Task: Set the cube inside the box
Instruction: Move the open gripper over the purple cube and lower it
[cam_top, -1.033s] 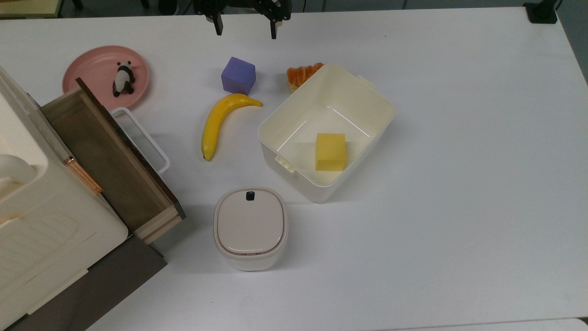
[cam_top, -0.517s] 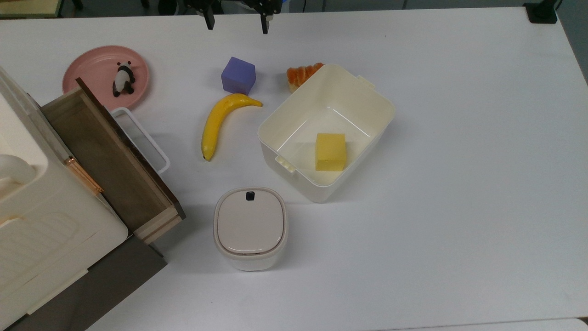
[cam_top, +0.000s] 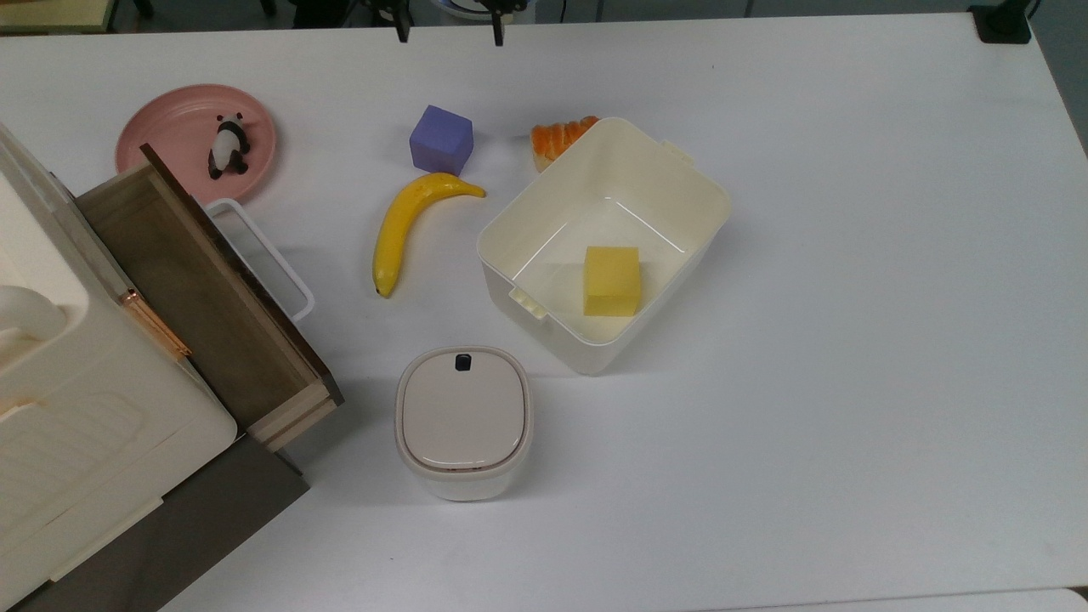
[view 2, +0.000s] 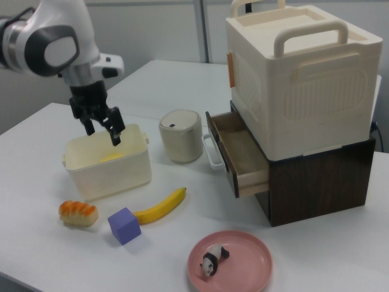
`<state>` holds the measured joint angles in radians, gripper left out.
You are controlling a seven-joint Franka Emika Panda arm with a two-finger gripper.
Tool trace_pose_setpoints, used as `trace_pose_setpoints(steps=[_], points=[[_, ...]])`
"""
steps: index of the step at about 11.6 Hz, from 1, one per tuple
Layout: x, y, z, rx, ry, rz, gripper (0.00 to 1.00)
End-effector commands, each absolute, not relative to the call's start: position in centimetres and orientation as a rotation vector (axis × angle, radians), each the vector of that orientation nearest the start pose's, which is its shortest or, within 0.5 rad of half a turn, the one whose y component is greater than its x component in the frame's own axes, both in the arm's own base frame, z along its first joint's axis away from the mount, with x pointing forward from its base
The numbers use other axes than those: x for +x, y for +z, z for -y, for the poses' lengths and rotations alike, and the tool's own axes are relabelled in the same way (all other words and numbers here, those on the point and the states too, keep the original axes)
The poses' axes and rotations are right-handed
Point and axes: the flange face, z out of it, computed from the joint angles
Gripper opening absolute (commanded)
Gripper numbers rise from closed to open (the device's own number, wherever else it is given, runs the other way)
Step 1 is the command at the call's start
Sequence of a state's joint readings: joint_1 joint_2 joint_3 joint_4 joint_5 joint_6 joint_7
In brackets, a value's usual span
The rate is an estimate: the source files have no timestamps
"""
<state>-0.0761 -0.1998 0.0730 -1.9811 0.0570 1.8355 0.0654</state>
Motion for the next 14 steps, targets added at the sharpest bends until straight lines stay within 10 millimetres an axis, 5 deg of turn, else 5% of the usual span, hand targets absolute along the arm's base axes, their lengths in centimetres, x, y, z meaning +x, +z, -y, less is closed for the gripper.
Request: trace_pose_setpoints(steps=[1,5,9,14], points=[[47.0,52.0,-1.4,-3.084,-0.127,-0.222,1.0],[44.5,45.7,-0.4,-3.084,-0.145,-0.272,1.0],[43.0,42.8,4.8,-3.029,-0.135,-0.439,1.0],[44.4,38.1,5.1,-3.04,-0.041,-0.454,1.0]])
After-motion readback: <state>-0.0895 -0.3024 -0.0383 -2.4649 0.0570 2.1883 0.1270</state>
